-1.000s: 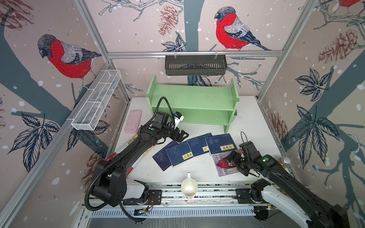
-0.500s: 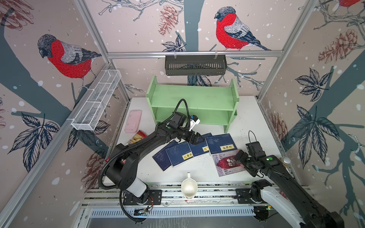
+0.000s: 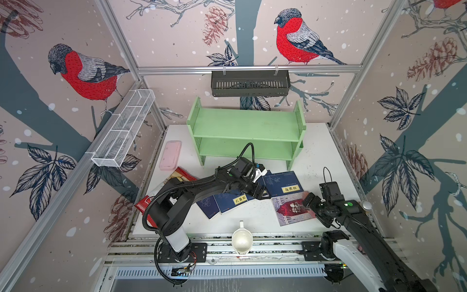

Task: Stacking books/files
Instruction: Move the book to the bottom-right of the table.

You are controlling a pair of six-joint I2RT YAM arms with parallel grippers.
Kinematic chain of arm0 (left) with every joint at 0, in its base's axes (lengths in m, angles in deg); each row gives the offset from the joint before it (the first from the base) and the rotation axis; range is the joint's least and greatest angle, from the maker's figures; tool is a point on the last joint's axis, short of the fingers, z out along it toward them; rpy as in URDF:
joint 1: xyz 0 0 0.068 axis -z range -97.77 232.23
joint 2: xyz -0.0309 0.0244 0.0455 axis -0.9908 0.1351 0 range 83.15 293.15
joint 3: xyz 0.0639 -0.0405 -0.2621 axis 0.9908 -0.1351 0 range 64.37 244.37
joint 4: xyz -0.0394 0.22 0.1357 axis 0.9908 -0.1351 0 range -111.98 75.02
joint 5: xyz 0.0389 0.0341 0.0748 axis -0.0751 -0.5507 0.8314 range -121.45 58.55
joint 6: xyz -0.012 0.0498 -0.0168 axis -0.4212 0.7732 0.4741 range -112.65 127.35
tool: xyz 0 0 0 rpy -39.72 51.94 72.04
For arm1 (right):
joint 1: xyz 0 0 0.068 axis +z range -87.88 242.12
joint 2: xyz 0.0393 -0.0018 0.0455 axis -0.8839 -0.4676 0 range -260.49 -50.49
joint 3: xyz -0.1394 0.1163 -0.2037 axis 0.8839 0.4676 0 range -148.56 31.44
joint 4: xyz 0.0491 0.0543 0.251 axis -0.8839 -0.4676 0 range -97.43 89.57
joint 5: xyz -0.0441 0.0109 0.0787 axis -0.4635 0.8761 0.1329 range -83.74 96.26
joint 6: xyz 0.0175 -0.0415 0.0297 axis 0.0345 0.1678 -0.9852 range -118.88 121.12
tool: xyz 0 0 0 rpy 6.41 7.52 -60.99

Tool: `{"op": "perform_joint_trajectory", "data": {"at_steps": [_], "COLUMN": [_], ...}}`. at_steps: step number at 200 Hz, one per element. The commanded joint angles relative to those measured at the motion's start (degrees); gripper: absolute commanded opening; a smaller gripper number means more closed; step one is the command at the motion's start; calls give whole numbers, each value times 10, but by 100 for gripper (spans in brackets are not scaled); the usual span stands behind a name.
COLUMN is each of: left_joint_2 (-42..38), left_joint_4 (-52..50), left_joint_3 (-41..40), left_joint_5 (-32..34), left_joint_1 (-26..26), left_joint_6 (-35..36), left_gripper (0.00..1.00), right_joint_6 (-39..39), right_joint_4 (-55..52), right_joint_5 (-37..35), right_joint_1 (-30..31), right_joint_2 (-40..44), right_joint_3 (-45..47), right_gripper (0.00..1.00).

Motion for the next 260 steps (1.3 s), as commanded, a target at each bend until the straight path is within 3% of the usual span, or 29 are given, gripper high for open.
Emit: {"op": "perform_joint_trajectory", "data": {"at_steps": [1, 57, 121, 150, 165, 212, 260], "left_joint_2": [9, 68, 104, 127, 129, 136, 130], "left_joint_4": [56, 51, 78, 76, 85, 104, 80], "left_joint_3": [-1, 2, 2, 12, 11, 16, 21], "left_joint_5": [-2, -10, -10, -11, -7, -2, 38], "left_joint_1": [11, 28, 56, 59, 59, 59, 58], "left_joint_6": [-31, -65, -71, -81, -82, -79, -69], "left_gripper": [80, 79, 77, 77, 86, 86, 82], "right_joint_6": [20, 77, 76, 85, 86, 72, 40], "right_joint_4": [-8, 12, 60, 81, 95, 135, 169], "right_joint_5": [-20, -25, -8, 18, 43, 108, 121], "right_joint_1": [-8, -85, -97, -96, -96, -79, -12], "right_joint_2": [-9, -33, -33, -43, -53, -70, -82], "right_joint_3": [-2, -21, 16, 24, 34, 54, 40], "right_gripper": [100, 99, 99, 100, 100, 97, 95]}}
